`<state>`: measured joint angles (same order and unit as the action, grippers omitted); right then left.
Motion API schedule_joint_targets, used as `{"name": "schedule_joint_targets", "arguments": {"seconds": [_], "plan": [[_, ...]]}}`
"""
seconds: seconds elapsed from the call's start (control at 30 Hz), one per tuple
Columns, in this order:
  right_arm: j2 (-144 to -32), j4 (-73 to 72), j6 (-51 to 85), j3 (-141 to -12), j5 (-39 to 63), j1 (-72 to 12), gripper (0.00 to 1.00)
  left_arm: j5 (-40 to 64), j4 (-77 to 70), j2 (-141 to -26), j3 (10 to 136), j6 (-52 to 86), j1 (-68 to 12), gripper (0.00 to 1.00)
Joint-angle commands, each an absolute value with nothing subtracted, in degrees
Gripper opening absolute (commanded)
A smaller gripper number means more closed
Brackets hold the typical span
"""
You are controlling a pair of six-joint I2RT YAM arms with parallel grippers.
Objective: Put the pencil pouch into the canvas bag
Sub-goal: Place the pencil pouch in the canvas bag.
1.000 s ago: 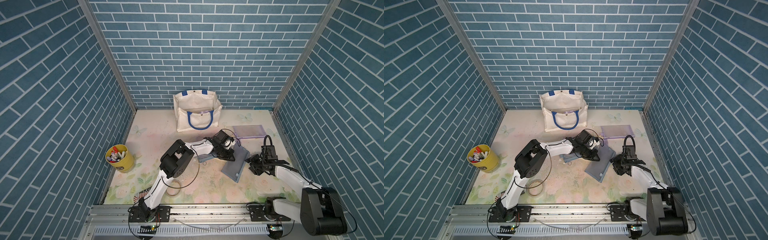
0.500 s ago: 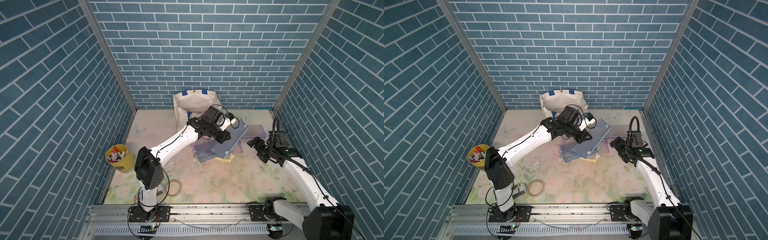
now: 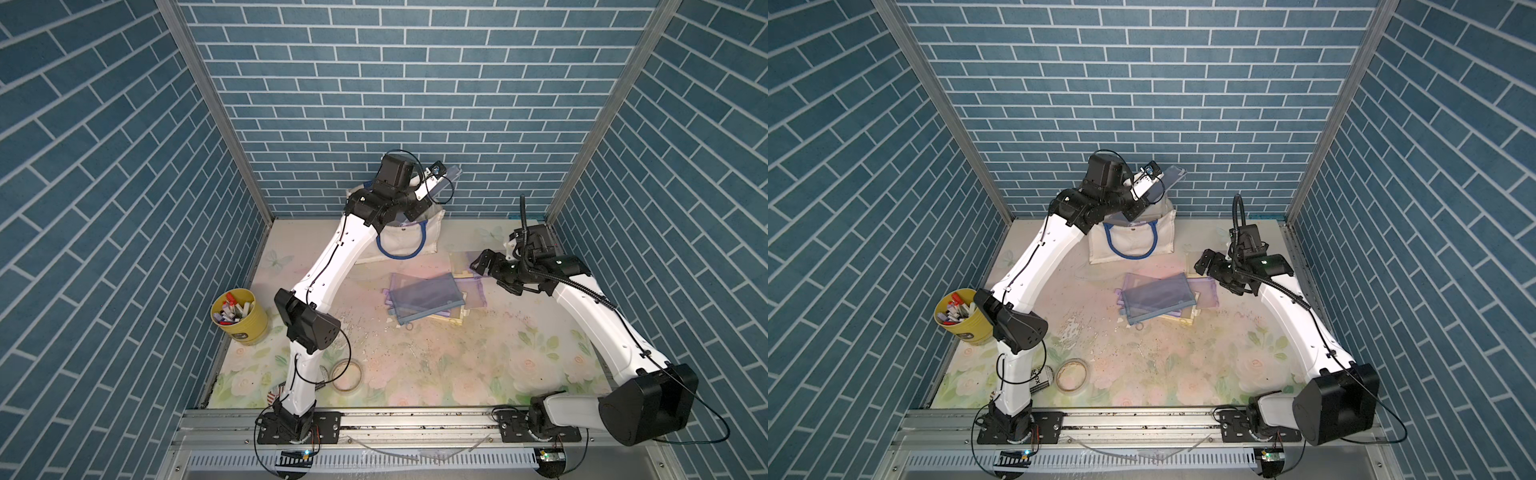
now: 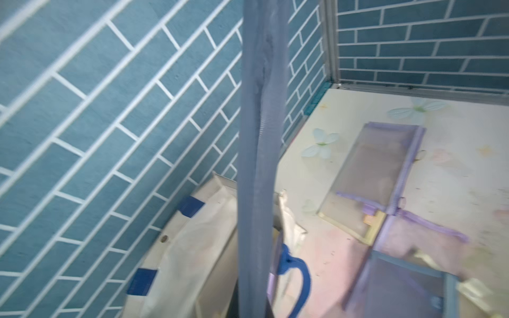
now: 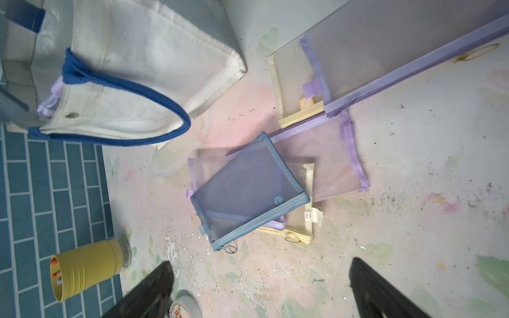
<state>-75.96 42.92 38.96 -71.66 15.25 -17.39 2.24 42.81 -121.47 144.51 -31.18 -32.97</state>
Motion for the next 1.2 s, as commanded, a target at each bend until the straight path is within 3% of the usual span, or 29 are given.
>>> {"name": "schedule_joint_targets", "arguments": {"seconds": [0.0,0.13,0.43,0.67,0.73,0.8,1.03,1.17], "plan": [[-76.4,44.7,35.6,-73.3,17.9,-17.5,0.99,-3.3,40.7,-126.8,152.0,-41.0,-30.7,0.00],[-76.7,45.8,33.3,-74.0,19.5,-17.5,0.99,-2.2,40.2,-130.5,155.5,-44.2,-27.9,0.00],[-73.3,43.2,32.5,-71.6,19.3,-17.4,0.99,-0.3,33.2,-127.7,137.3,-47.3,-23.9,0.00],[-74.6,40.8,35.1,-70.7,19.9,-17.4,0.99,0.3,33.5,-132.9,138.1,-46.8,-22.1,0.00],[-74.8,40.8,35.3,-71.1,19.4,-17.4,0.99,0.7,32.2,-132.9,136.9,-46.3,-21.9,0.07],[-74.6,40.8,35.6,-71.0,18.9,-17.4,0.99,0.8,30.7,-132.5,135.2,-45.9,-21.8,0.22],[-72.6,41.0,36.7,-69.8,16.6,-17.4,0.99,2.2,30.7,-129.8,134.6,-43.0,-21.8,0.58],[-73.3,42.1,36.8,-70.3,15.6,-17.4,0.99,2.1,30.3,-126.3,134.9,-39.4,-21.9,0.64]]}}
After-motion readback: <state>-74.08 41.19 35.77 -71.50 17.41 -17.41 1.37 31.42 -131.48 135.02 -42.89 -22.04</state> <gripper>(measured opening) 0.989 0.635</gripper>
